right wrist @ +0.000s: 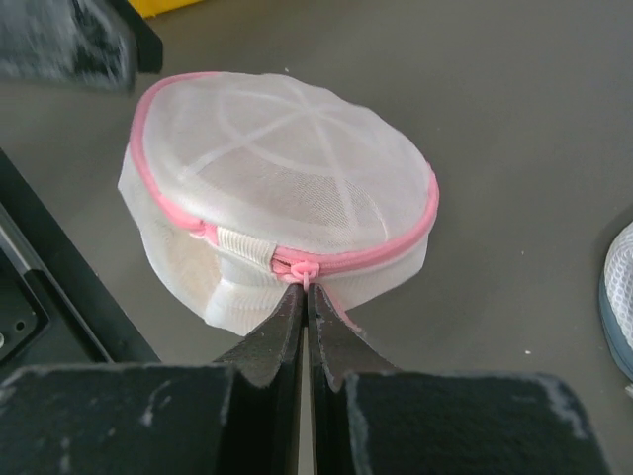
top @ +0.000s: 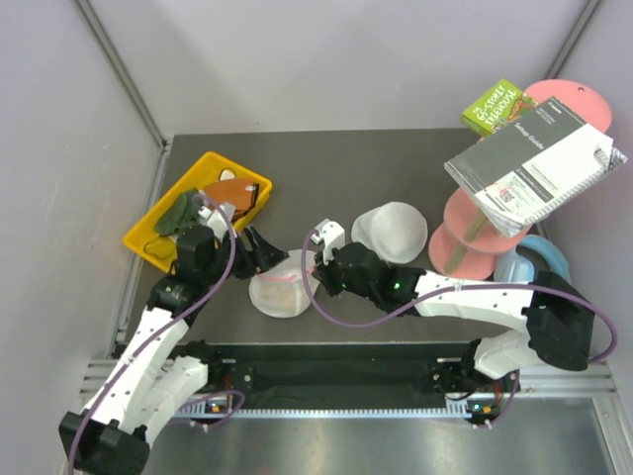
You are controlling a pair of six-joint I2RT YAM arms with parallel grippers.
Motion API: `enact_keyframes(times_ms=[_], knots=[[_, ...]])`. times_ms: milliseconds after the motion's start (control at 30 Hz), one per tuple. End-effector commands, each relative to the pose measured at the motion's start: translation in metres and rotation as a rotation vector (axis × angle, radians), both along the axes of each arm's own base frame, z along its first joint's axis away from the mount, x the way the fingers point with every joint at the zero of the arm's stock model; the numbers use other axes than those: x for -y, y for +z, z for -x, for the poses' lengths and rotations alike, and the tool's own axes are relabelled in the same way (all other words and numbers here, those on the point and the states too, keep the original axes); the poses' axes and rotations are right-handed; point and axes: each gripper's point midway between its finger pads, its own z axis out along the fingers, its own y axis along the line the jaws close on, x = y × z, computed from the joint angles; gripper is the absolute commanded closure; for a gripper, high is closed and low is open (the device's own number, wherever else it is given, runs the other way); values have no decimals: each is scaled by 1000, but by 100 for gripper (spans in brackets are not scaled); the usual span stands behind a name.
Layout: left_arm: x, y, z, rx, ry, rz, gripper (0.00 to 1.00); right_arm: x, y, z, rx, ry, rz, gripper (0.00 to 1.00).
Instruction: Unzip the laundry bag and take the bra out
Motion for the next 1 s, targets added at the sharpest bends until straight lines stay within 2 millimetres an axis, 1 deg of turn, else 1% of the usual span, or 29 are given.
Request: enact_keyframes(times_ms=[0, 67, 100, 167, 200, 267, 300, 333, 500, 600, 667, 833, 867, 933, 967], knots=[[19, 11, 2, 147, -138, -61, 27, -23, 37, 2, 18, 18, -113, 100], [26, 10, 1, 182, -160, -94, 28, -22, 39, 2, 15, 14, -119, 100], [37, 9, 6, 191, -199, -106, 29, -22, 39, 3, 12, 13, -122, 100], [43, 9, 3, 227, -207, -157, 29, -21, 39, 3, 7, 10, -120, 100], [53, 5, 8, 228, -245, -176, 29, -21, 39, 4, 6, 8, -119, 100], [55, 2, 5, 250, -249, -230, 29, -20, 39, 4, 1, 7, -121, 100], [59, -4, 6, 241, -267, -250, 29, -20, 39, 5, 0, 10, -120, 100], [59, -6, 5, 243, -271, -265, 29, -19, 39, 4, -3, 6, -122, 100], [57, -19, -1, 240, -275, -355, 35, -17, 42, 7, -3, 9, -129, 100], [58, -26, 0, 235, -292, -385, 42, -16, 43, 6, -2, 5, -136, 100], [60, -28, 1, 230, -303, -393, 50, -16, 44, 5, 0, 1, -139, 100], [64, -32, 7, 225, -333, -394, 67, -14, 43, 4, 1, -8, -134, 100], [64, -32, 7, 226, -337, -394, 74, -13, 42, 5, 1, -7, -130, 100], [64, -32, 9, 224, -342, -392, 82, -12, 41, 3, 4, -15, -125, 100], [65, -32, 9, 225, -347, -390, 90, -11, 41, 3, 3, -17, -125, 100]])
